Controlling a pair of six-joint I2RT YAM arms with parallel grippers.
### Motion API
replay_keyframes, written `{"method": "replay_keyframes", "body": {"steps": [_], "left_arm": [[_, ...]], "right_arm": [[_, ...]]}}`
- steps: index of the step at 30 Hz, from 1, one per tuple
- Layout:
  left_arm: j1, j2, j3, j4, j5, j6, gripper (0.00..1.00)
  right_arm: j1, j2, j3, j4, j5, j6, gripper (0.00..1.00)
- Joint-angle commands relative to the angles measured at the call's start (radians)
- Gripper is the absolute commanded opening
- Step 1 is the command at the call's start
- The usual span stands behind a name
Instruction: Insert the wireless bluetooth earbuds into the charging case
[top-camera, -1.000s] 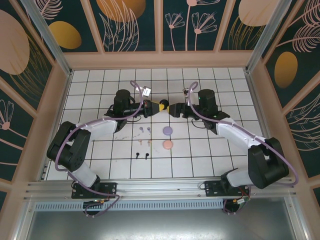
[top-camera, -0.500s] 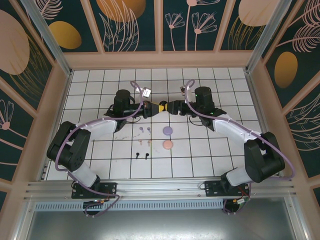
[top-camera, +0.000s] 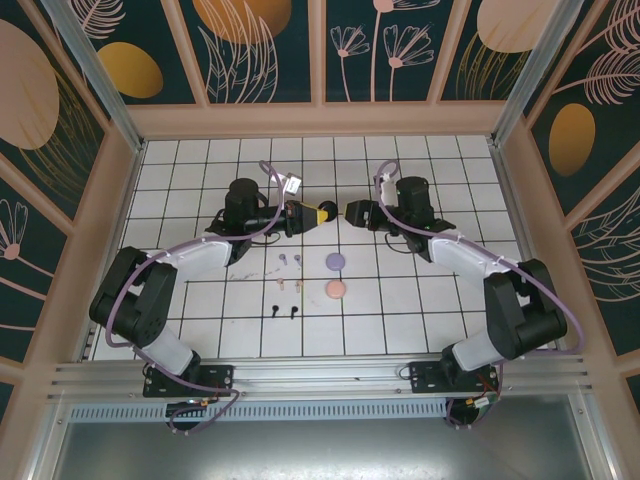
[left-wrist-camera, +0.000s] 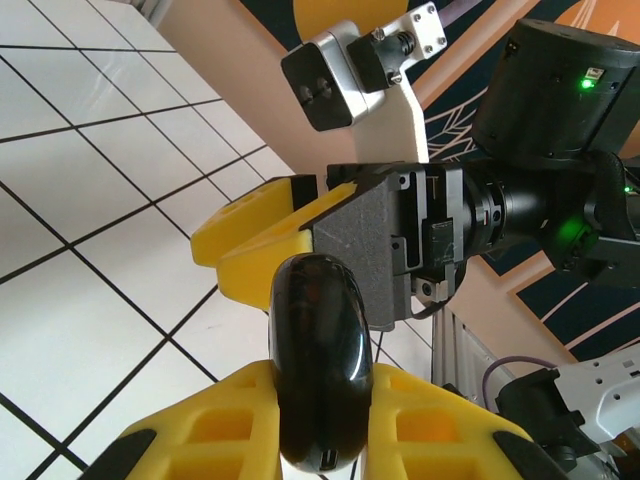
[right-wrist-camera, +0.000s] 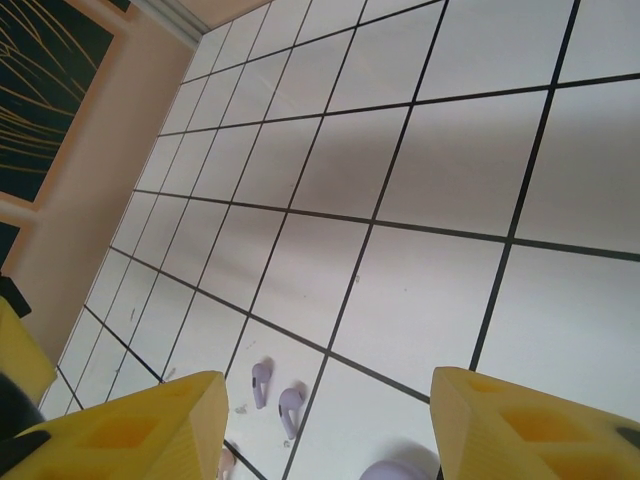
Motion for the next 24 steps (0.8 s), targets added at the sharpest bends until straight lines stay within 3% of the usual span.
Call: {"method": "replay_keyframes", "body": {"steps": [1,8,17,24], "left_arm": [[-0.003,-0.019,-0.012,0.033,0.023,0.009,0.0],[-0.004,-0.009,-0.008,0.035,0.019,0.009,0.0],[-0.004,-0.01,0.001,0.035,0.02,0.002,0.0],[-0.004,-0.03,-0.006,0.03,0.024,0.004,0.0]], "right_arm": [[-0.003,-0.086,-0.029,-0.009,-0.054,-0.008,0.57],[0.027,-0.174,-0.007,0.004,-0.117,0.01,0.57],[0.1,-0.063,0.099,-0.012,-0.096,-0.006,0.57],[0.086,-0.001,0.066,0.012,-0.063,-0.007,0.51]]}}
